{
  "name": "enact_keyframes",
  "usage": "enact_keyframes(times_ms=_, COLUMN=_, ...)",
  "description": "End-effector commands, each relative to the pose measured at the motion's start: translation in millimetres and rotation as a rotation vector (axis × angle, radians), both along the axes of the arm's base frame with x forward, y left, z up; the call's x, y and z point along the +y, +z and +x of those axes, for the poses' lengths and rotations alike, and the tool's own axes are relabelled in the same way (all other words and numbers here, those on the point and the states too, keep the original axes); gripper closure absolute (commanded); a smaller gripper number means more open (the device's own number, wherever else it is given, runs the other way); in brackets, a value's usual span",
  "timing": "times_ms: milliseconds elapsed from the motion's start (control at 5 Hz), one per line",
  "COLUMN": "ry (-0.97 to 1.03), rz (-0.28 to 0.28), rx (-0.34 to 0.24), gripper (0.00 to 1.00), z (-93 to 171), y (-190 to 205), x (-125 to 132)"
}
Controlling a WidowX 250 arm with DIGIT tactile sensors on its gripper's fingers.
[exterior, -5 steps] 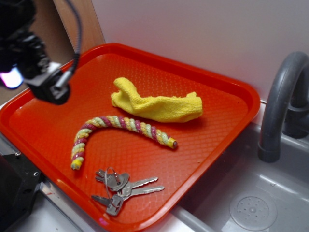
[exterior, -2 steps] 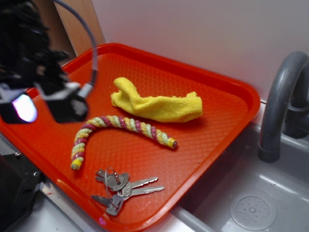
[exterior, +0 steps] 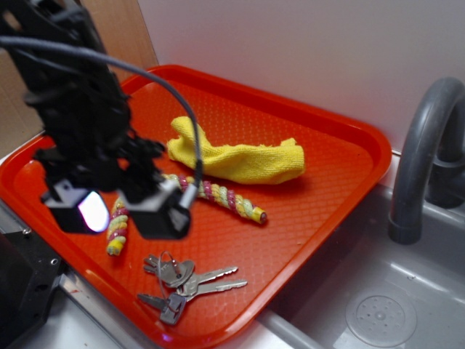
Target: Grab the silver keys.
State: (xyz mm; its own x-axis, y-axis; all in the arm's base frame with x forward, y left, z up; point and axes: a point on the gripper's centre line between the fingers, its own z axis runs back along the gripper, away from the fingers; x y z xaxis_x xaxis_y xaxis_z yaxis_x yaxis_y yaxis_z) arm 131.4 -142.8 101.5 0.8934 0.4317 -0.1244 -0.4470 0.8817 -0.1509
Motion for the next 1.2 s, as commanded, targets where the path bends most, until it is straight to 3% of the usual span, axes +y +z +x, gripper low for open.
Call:
enact_keyframes(times_ms=0, ry=0.022, rz=0.072, rx=-0.032, gripper=0.00, z=19, y=-27, x=-9)
enact_keyframes(times_ms=400, ry=-0.004, rz=0.108, rx=-0.003, gripper=0.00, z=16, y=-51, x=-2)
enact_keyframes(times_ms=600, ry=-0.006, rz=0.113, rx=-0.010, gripper=1.00, z=11, y=-53, x=0)
enact_keyframes(times_ms=1000, ry=-0.019, rz=0.111, rx=-0.018, gripper=1.00, z=20, y=-52, x=6)
